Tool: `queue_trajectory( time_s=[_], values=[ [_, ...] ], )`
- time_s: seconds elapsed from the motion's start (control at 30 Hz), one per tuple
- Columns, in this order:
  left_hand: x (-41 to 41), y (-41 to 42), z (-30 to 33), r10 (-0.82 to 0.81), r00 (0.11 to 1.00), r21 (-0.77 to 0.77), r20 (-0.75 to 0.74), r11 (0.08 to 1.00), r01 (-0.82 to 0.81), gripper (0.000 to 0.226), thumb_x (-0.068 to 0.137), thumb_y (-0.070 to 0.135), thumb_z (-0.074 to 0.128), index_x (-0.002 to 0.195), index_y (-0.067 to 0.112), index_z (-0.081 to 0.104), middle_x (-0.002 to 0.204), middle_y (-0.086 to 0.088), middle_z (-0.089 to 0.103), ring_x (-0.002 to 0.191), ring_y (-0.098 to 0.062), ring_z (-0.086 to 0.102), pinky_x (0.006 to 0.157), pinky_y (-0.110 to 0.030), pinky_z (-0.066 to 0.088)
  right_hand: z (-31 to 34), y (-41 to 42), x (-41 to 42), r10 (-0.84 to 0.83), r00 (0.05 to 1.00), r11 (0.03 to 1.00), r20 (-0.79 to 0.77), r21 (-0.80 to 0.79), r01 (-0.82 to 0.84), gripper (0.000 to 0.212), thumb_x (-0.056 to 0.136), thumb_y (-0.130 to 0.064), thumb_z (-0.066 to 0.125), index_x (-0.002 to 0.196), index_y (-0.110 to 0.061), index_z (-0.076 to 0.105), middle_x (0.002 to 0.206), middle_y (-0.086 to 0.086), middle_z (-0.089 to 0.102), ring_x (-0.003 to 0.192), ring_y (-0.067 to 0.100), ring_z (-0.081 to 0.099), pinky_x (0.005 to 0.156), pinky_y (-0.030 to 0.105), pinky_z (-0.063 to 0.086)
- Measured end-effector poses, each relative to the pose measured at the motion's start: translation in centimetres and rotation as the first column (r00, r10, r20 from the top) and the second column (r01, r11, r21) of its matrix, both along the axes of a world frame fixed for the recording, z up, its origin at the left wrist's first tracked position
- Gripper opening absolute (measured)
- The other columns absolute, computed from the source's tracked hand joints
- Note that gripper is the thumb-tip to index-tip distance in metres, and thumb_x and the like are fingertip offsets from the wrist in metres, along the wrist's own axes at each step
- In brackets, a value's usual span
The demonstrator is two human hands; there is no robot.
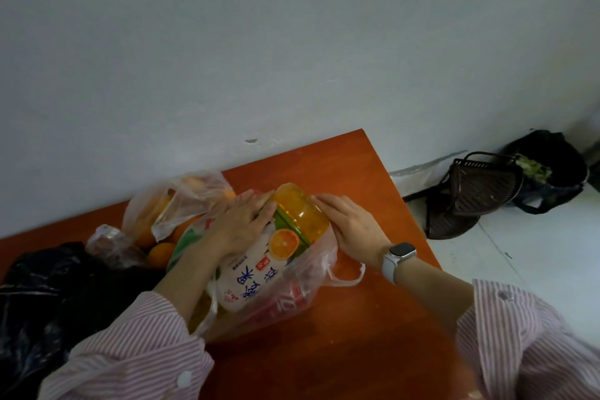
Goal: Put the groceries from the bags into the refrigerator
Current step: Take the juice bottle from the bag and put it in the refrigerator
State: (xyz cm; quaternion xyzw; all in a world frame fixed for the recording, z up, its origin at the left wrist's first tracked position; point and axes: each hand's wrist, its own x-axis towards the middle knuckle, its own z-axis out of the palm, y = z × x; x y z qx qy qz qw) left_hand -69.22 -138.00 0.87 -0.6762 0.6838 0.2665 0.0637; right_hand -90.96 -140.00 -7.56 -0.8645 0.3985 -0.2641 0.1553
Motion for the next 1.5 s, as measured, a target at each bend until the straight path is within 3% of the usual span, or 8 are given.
queue_trajectory(
  time_s=[0.17,0.27,0.43,0.57,0.9,1.13,1.33,1.5],
  values=[
    [0.2,-1.1,0.4,-0.016,0.996,0.092,0.088,0.996,0.008,0.046,0.100,0.037,0.012,0.140,0.018,0.026,0.143,-0.012,0.036,0.133,-0.031,0.032,0.110,-0.048,0.026,-2.3,0.6,-1.9,0.153,0.924,0.938,-0.350,0.346,-0.024,0.050,0.096,-0.016,0.035,0.143,-0.027,0.026,0.150,-0.003,0.029,0.135,0.018,0.027,0.104,0.043,0.035],
    [0.7,-0.4,-0.4,0.051,0.997,-0.044,-0.055,0.998,-0.053,0.061,0.092,0.057,0.011,0.124,0.017,0.045,0.125,-0.010,0.053,0.120,-0.032,0.046,0.103,-0.051,0.035,-2.4,1.2,-1.8,0.099,0.967,0.908,-0.233,0.419,0.008,0.049,0.095,-0.012,0.036,0.141,-0.026,0.033,0.149,-0.002,0.030,0.137,0.019,0.025,0.108,0.041,0.033],
    [2.3,4.2,-1.2,0.052,0.997,-0.271,0.062,0.962,-0.034,0.075,0.083,0.065,0.007,0.145,0.026,0.025,0.154,0.005,0.020,0.142,-0.015,0.011,0.116,-0.045,0.010,0.7,2.2,-0.7,-0.245,0.968,0.939,0.057,0.263,0.222,0.040,0.089,-0.006,0.043,0.128,-0.009,0.050,0.133,0.008,0.050,0.124,0.023,0.042,0.104,0.041,0.038],
    [4.3,10.0,-0.5,0.057,0.977,-0.233,0.206,0.972,-0.007,0.080,0.077,0.072,0.013,0.147,0.032,0.010,0.156,0.006,0.012,0.143,-0.016,0.010,0.115,-0.044,0.010,3.7,4.1,2.3,-0.134,0.977,0.991,0.166,0.004,0.136,0.035,0.085,-0.017,0.041,0.118,-0.011,0.050,0.120,0.011,0.055,0.114,0.023,0.048,0.099,0.045,0.042],
    [13.1,16.3,-0.9,0.202,0.979,-0.479,-0.009,0.859,-0.181,0.021,0.089,0.008,0.056,0.107,0.011,0.068,0.099,-0.004,0.063,0.092,-0.019,0.058,0.074,-0.024,0.043,5.7,8.8,11.7,0.280,0.893,0.916,-0.352,-0.182,-0.358,0.040,0.083,-0.032,0.048,0.119,-0.018,0.055,0.123,0.005,0.059,0.122,0.024,0.051,0.106,0.058,0.022],
    [14.2,18.2,-1.6,0.147,0.986,-0.491,0.081,0.866,-0.089,0.062,0.084,0.049,0.020,0.113,0.019,0.065,0.108,0.003,0.068,0.102,-0.017,0.060,0.087,-0.033,0.039,6.5,10.2,16.3,0.276,0.748,0.913,-0.603,-0.077,-0.400,0.067,0.076,-0.065,0.040,0.126,-0.021,0.050,0.127,0.006,0.056,0.121,0.026,0.051,0.103,0.061,0.027],
    [14.2,19.6,-3.2,0.141,0.989,-0.594,0.040,0.800,-0.090,0.079,0.071,0.075,0.039,0.123,0.018,0.047,0.102,0.001,0.065,0.089,-0.014,0.062,0.093,-0.028,0.040,6.9,10.3,18.4,0.340,0.733,0.915,-0.589,0.026,-0.403,0.067,0.084,-0.057,0.047,0.140,-0.023,0.031,0.146,0.001,0.037,0.137,0.024,0.027,0.111,0.056,0.005],
    [14.5,20.0,-5.0,-0.047,0.983,-0.710,0.180,0.685,0.162,0.051,0.081,0.065,0.040,0.117,0.031,0.049,0.122,-0.002,0.048,0.091,-0.016,0.059,0.094,-0.037,0.037,7.5,10.0,19.2,0.370,0.681,0.904,-0.632,0.077,-0.420,0.065,0.088,-0.055,0.041,0.144,-0.027,0.023,0.150,-0.002,0.028,0.138,0.020,0.021,0.112,0.053,0.002]
  ],
)
